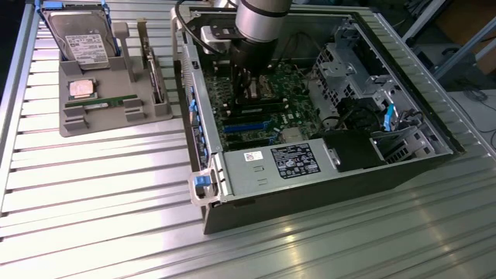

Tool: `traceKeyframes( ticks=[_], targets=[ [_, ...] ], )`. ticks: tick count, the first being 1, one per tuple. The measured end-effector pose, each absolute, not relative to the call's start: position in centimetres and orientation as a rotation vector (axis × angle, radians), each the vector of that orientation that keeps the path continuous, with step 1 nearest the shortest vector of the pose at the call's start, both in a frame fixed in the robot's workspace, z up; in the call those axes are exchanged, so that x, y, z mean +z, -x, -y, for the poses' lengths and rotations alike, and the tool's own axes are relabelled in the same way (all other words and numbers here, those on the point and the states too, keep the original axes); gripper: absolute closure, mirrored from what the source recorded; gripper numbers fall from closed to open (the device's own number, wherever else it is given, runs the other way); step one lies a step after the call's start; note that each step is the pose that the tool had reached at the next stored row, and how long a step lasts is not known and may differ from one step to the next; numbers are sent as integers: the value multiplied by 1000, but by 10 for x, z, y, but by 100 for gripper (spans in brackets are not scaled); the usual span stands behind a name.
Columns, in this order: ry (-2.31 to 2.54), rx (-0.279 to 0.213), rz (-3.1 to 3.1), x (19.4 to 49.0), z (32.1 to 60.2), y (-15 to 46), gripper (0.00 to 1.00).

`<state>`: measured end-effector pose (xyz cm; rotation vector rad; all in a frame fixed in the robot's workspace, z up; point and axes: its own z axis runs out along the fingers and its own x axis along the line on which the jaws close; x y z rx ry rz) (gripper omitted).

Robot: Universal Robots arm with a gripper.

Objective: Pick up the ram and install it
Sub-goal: 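Press down the ram until it locks into place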

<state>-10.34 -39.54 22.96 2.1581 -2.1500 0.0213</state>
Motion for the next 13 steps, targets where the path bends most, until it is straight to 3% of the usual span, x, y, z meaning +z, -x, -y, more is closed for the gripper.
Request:
traceKeyframes(
  ticks=[13],
  targets=[
    [-2162,21,2154,253,395,98,89]
  ],
)
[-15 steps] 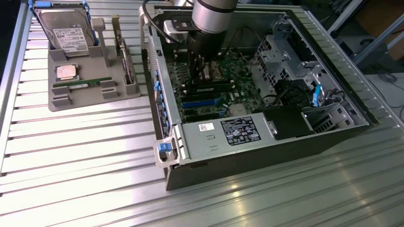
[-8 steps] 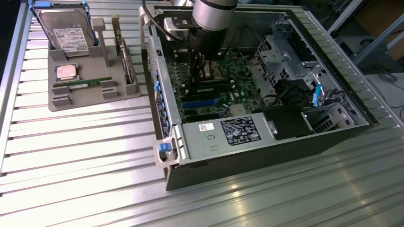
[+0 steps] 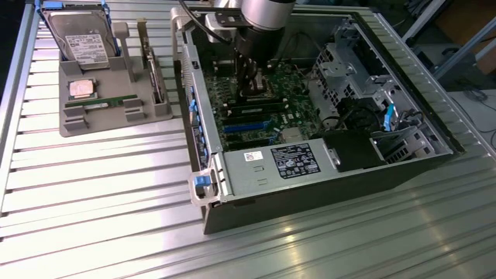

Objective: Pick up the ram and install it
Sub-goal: 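Press down the ram until it locks into place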

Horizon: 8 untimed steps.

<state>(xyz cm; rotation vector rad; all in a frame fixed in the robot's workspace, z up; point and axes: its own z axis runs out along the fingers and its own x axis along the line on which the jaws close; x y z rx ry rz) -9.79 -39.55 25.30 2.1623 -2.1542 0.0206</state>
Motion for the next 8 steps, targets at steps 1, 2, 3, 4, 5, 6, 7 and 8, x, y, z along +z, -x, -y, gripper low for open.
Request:
traceKeyframes(
  ticks=[1,2,3,4,5,6,7,8],
  targets=[
    [-2162,20,2154,253,395,96,89],
    [-2162,20,2154,253,395,94,89],
    [-2162,20,2154,253,395,93,89],
    [-2162,20,2154,253,395,91,89],
    [-2163,20,2154,253,395,88,89],
    [-2163,20,2154,253,395,85,89],
    [-2163,20,2154,254,395,80,89],
    [-2163,20,2155,254,395,75,89]
  ],
)
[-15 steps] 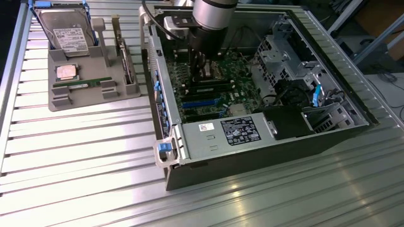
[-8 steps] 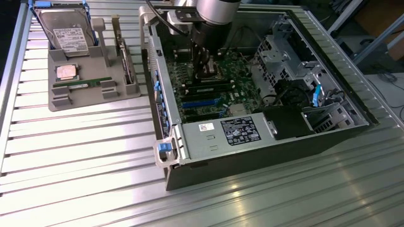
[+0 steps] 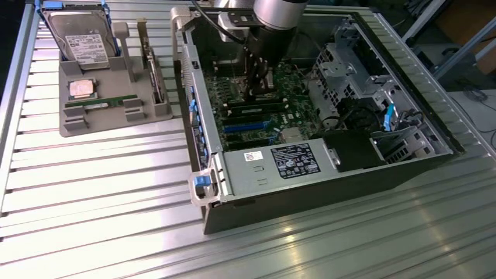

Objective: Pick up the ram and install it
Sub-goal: 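Press down the ram until it locks into place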

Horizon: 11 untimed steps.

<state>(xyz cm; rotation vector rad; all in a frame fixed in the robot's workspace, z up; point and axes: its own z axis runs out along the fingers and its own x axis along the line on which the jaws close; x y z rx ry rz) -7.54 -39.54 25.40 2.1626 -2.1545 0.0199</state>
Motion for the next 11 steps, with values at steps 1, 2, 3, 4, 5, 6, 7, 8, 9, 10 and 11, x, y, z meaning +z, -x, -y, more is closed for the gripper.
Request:
traceKeyframes(
  ticks=[1,2,3,4,5,6,7,8,9,10,11],
  targets=[
    [-2163,20,2154,254,395,69,89],
    [-2163,19,2155,254,395,64,89],
    [-2163,19,2155,254,395,60,89],
    [-2163,19,2155,255,395,56,89],
    [-2164,18,2155,255,395,50,89],
    [-2164,17,2156,255,395,46,89],
    [-2164,17,2156,255,395,42,89],
    [-2164,16,2156,255,395,36,89],
    [-2165,16,2156,255,395,33,89],
    [-2165,15,2157,255,395,30,89],
    [-2165,14,2157,255,395,24,89]
  ],
)
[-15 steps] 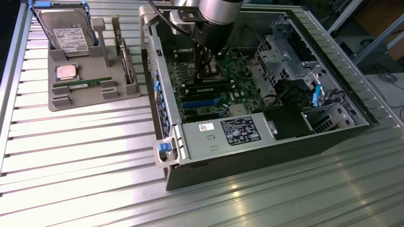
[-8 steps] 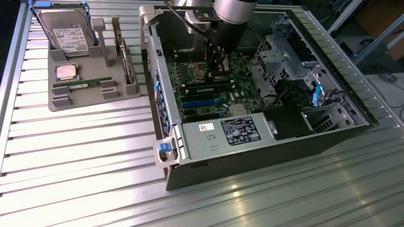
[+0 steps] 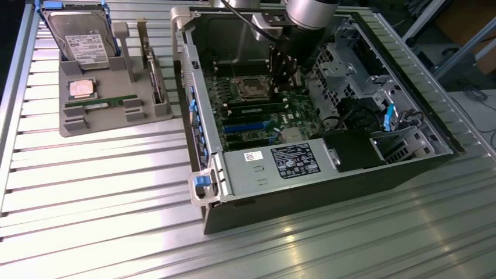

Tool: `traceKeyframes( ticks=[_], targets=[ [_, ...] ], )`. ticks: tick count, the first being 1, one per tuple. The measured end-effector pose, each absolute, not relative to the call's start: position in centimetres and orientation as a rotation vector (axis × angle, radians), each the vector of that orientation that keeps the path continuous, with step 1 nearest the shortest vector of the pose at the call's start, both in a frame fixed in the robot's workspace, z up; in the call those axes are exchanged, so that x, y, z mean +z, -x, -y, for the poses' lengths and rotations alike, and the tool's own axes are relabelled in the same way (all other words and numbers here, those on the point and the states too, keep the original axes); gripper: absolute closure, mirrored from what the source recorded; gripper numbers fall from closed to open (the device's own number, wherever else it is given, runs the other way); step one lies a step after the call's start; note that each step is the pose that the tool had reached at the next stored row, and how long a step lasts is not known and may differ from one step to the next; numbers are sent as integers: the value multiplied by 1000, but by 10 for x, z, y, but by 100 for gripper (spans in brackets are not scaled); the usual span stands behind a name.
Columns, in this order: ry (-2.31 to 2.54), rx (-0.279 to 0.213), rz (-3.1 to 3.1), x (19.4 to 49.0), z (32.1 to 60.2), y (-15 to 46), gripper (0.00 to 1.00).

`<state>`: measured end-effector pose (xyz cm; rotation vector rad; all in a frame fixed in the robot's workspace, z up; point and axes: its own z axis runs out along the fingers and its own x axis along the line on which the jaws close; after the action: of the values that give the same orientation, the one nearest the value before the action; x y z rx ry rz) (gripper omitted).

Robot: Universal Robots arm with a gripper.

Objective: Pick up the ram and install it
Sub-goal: 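Press down the ram until it locks into place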

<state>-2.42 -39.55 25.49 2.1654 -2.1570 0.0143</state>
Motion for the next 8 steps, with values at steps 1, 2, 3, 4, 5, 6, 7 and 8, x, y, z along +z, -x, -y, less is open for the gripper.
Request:
traceKeyframes(
  ticks=[1,2,3,4,5,6,7,8],
  targets=[
    [-2166,13,2157,255,395,21,89],
    [-2166,12,2158,255,395,19,89],
    [-2167,12,2158,255,395,16,89],
    [-2167,12,2158,255,395,14,89],
    [-2167,12,2158,255,395,9,89],
    [-2167,11,2158,255,395,3,89],
    [-2167,9,2158,255,395,-6,89],
    [-2167,9,2159,255,395,-9,89]
  ],
)
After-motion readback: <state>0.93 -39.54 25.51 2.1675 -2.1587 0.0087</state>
